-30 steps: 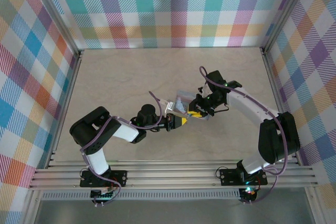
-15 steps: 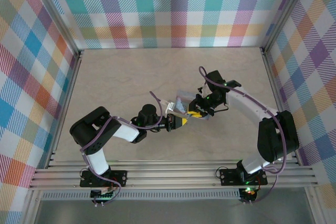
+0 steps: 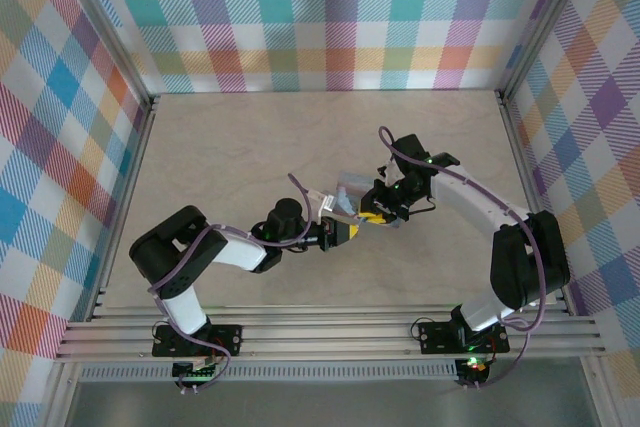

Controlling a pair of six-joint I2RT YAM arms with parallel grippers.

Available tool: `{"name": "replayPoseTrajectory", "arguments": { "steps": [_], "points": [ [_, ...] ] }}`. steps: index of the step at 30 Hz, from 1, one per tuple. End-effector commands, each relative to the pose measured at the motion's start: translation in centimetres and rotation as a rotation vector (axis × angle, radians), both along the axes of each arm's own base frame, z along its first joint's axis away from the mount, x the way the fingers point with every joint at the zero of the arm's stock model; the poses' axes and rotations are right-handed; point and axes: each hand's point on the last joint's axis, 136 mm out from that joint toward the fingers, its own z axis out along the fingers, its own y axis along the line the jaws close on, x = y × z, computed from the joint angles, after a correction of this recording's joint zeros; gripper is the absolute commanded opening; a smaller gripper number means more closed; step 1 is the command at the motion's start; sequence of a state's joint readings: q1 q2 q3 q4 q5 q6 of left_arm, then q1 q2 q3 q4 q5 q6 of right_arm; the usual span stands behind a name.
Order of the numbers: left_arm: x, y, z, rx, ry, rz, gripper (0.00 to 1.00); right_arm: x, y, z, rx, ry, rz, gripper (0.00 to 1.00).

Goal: Unlock a padlock with a key

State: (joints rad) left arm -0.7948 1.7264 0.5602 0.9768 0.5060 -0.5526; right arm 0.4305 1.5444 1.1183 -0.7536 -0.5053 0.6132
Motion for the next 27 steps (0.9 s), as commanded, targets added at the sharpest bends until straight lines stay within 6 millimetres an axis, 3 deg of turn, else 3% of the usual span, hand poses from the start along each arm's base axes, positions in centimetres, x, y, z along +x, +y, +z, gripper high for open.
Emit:
{"name": "replayPoseTrajectory", "arguments": {
  "steps": [1,10,18,27],
  "points": [
    [0.9,-1.0,4.0,-0.07,-0.119,0.016,0.0,-0.4,0.6,1.0,0.027,0.0,0.036,0.0],
    [1.1,-1.5,6.0,-0.132,-0.124,0.027,0.0,-1.0,0.1,0.2,-0.001,0.007,0.038,0.0],
    [0.7,-1.5,4.1,-0.07,-0.131,0.044,0.0,-0.9,0.1,0.8,0.004,-0.003,0.04,0.0],
    [1.3,-1.6,5.9,-0.12,-0.193,0.101,0.0,-1.3,0.1,0.0,0.001,0.018,0.033,0.0]
  ]
}}
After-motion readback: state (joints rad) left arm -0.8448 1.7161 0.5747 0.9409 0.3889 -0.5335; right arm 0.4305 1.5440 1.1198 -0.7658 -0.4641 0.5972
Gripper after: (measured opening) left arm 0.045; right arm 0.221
